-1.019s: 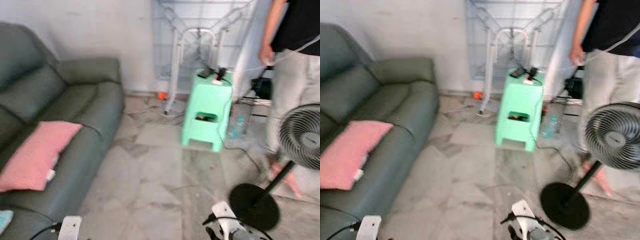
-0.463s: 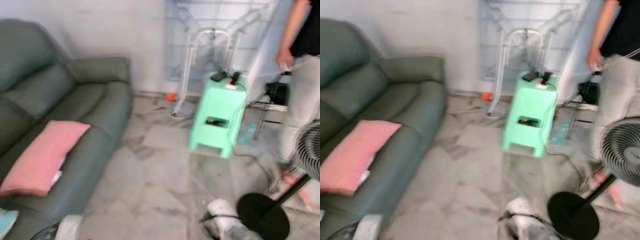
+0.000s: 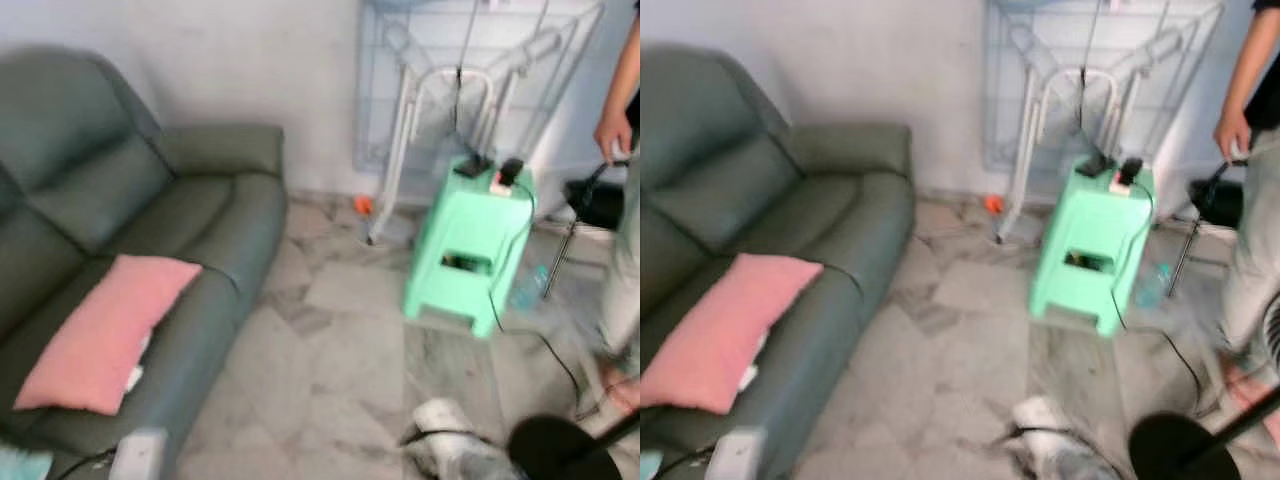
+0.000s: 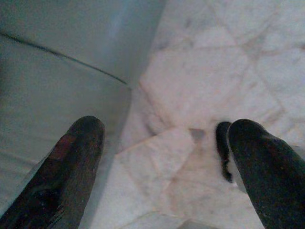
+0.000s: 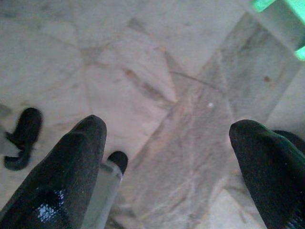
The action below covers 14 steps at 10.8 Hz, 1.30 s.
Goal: Move the pillow to the sofa
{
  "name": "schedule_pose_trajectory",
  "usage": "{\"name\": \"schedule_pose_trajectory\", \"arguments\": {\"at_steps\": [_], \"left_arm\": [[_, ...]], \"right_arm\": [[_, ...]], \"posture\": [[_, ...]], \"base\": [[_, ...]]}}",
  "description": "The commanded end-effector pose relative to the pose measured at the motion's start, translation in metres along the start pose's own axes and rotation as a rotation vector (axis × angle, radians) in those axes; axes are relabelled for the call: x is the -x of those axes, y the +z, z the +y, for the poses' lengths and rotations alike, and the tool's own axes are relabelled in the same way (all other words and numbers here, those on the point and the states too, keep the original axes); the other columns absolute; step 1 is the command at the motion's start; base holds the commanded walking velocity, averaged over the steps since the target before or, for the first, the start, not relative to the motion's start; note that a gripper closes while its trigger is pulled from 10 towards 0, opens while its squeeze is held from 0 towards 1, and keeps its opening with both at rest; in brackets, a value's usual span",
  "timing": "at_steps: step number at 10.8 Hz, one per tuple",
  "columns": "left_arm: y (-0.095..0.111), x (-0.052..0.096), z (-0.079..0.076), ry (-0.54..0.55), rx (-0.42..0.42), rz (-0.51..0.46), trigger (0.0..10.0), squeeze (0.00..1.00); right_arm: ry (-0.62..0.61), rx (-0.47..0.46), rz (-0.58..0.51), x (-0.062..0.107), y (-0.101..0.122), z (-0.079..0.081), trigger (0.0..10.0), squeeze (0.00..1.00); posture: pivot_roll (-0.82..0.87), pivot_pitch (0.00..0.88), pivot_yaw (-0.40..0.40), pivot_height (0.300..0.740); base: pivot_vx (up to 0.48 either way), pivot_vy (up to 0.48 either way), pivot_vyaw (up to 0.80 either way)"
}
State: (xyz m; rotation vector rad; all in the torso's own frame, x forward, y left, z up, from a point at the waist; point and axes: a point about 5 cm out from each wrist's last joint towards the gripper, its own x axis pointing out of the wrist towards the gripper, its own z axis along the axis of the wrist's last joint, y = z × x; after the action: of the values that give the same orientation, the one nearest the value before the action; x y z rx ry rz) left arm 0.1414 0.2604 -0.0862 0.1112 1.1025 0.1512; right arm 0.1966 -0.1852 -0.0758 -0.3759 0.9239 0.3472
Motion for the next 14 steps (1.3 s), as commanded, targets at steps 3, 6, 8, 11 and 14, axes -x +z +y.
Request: {"name": "schedule_pose_trajectory", "arguments": {"at_steps": [3, 6, 8, 11, 14], "left_arm": [[0.0145, -0.0020, -0.0074, -0.022, -0.010, -0.042, 10.0, 0.00], [0.0160, -0.0019, -0.0063, -0.016, -0.031, -0.050, 10.0, 0.00], [0.0158, -0.0019, -0.0056, -0.010, -0.043, -0.048, 10.0, 0.00], [0.0177, -0.0018, -0.0037, -0.005, -0.033, -0.058, 10.0, 0.00], [0.0208, -0.0022, -0.0055, -0.015, 0.002, -0.065, 10.0, 0.00]], "right_arm": [[-0.030, 0.012, 0.007, 0.0025, -0.0005, -0.0138, 10.0, 0.00], [-0.027, 0.015, 0.007, 0.0023, 0.0000, -0.0133, 10.0, 0.00], [-0.025, 0.022, 0.010, 0.0023, -0.0001, -0.0131, 10.0, 0.00], [-0.024, 0.032, 0.012, 0.0024, -0.0005, -0.0131, 10.0, 0.00], [-0.026, 0.025, 0.023, 0.0025, -0.0016, -0.0139, 10.0, 0.00]], "posture": [[-0.17, 0.000, 0.033, 0.740], [-0.17, 0.000, 0.034, 0.740], [-0.17, 0.000, 0.034, 0.740], [-0.17, 0.000, 0.035, 0.740], [-0.17, 0.000, 0.033, 0.740]], "base": [[0.412, 0.242, 0.00], [0.272, 0.167, 0.00], [0.000, 0.000, 0.00], [0.000, 0.000, 0.00], [0.000, 0.000, -0.53]]}}
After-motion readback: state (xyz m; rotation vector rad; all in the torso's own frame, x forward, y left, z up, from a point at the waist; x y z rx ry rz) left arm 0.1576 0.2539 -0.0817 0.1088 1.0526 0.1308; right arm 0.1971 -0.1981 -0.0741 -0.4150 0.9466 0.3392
